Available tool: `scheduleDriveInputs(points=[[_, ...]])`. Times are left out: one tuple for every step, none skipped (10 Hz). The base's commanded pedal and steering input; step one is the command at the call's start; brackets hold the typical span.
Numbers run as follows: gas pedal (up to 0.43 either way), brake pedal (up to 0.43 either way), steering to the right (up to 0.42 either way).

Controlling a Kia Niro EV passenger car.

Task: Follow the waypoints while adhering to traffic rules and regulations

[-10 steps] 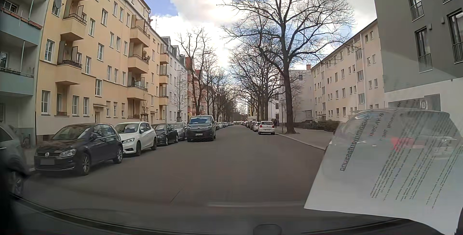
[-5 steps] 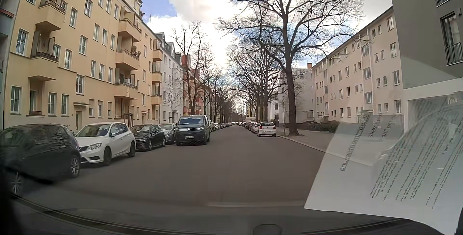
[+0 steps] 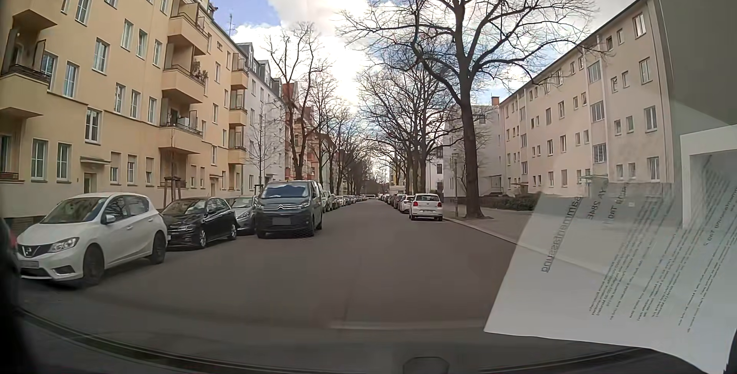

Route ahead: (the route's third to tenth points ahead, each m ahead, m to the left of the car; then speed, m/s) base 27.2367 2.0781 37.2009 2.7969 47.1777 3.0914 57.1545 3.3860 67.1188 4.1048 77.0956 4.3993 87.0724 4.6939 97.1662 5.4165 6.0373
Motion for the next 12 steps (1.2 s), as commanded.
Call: scheduleDriveInputs(points=[[0.047, 0.03, 0.002], [0.047, 0.03, 0.001], [0.047, 0.03, 0.0], [0.047, 0.03, -0.001], [0.059, 0.03, -0.001], [0.059, 0.03, -0.002], [0.059, 0.03, -0.004], [0.059, 0.03, -0.008], [0.059, 0.03, -0.009], [0.059, 0.03, -0.013], [0.059, 0.03, -0.016], [0.059, 0.03, -0.017]])
